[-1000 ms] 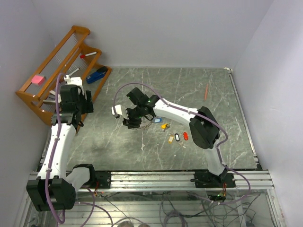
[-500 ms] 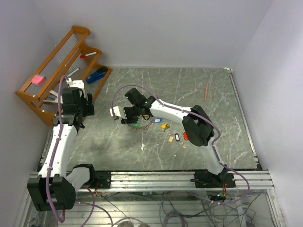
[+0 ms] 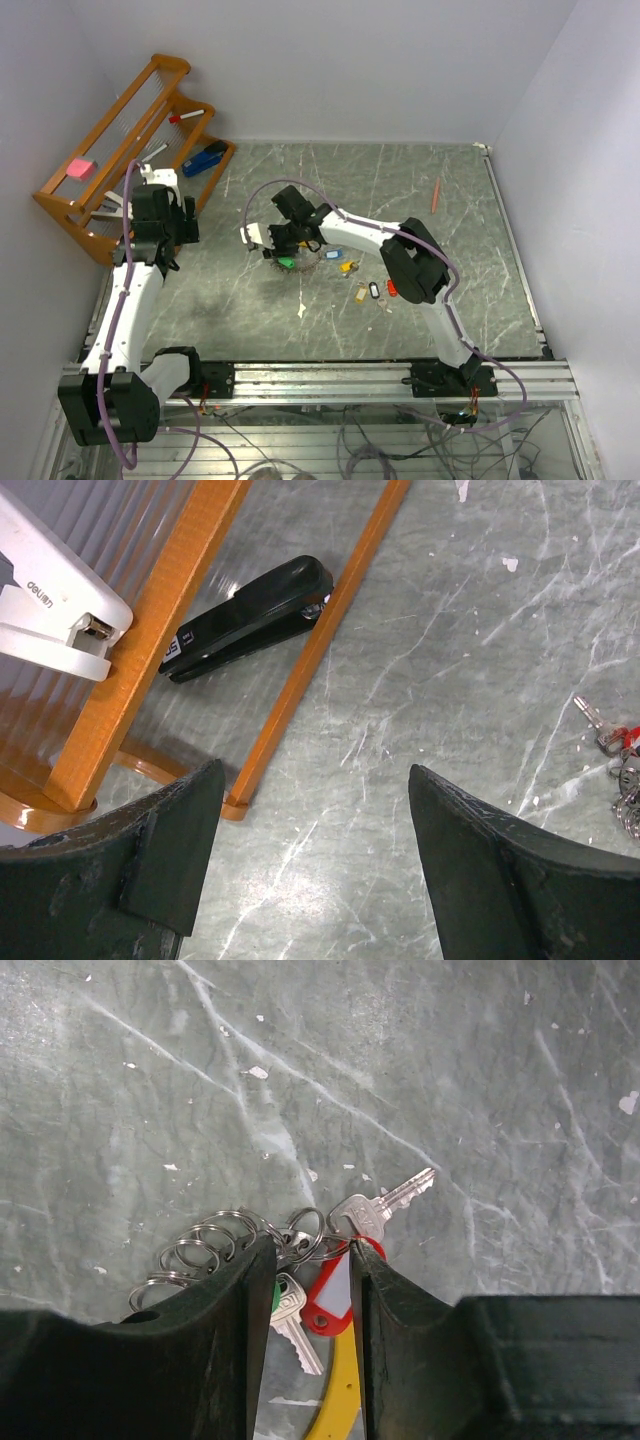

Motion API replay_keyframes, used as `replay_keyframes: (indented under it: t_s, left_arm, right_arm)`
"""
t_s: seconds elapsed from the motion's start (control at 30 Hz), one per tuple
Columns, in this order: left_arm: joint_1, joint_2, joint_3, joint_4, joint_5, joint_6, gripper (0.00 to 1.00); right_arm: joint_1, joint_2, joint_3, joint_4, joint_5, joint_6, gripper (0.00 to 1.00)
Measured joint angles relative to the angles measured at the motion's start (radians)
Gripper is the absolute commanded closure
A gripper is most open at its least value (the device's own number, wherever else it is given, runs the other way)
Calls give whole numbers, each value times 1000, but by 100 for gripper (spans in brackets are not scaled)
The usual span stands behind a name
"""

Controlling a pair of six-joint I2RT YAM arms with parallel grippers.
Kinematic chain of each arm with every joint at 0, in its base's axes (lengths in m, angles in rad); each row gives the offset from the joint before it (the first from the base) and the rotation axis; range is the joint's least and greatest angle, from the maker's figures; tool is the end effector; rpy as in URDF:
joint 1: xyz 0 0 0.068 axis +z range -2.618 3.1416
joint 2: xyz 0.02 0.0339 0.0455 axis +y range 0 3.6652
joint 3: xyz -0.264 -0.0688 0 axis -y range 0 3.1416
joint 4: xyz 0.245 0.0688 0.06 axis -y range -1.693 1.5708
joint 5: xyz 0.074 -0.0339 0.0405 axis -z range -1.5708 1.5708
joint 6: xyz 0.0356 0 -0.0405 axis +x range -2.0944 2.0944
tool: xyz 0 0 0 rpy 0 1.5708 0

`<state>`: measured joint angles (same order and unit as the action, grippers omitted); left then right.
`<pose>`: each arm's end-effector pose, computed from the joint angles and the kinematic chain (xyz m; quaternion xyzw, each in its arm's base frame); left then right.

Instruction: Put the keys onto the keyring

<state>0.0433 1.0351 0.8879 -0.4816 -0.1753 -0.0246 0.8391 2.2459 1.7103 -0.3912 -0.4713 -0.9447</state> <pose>0.2241 0.0159 0.2998 -0.0698 0.8858 0.0822 0.4513 0.3152 0.3752 0.1616 -0.7643 0.5217 0.2049 0.3190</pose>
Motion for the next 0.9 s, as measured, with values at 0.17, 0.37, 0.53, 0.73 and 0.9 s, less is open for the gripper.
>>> replay_keyframes:
  t_s: [0.17, 0.37, 0.53, 0.73, 0.9]
  left_arm:
    - [0, 4, -2, 5, 0, 1, 16]
    - [0, 8, -2, 6, -1, 1, 16]
    - [0, 12, -2, 6, -1, 0, 16]
    - [0, 13, -2, 6, -1, 0, 16]
    - [0, 13, -2, 6, 0, 0, 17]
  right_arm:
    - [1, -1, -29, 26, -1, 2, 65]
    - [3, -23, -77, 59, -2, 13, 64]
    - [6, -45, -114, 76, 0, 24, 63]
    - [8, -50, -124, 89, -2, 38, 59]
    - [12, -50, -122, 92, -11, 54, 57]
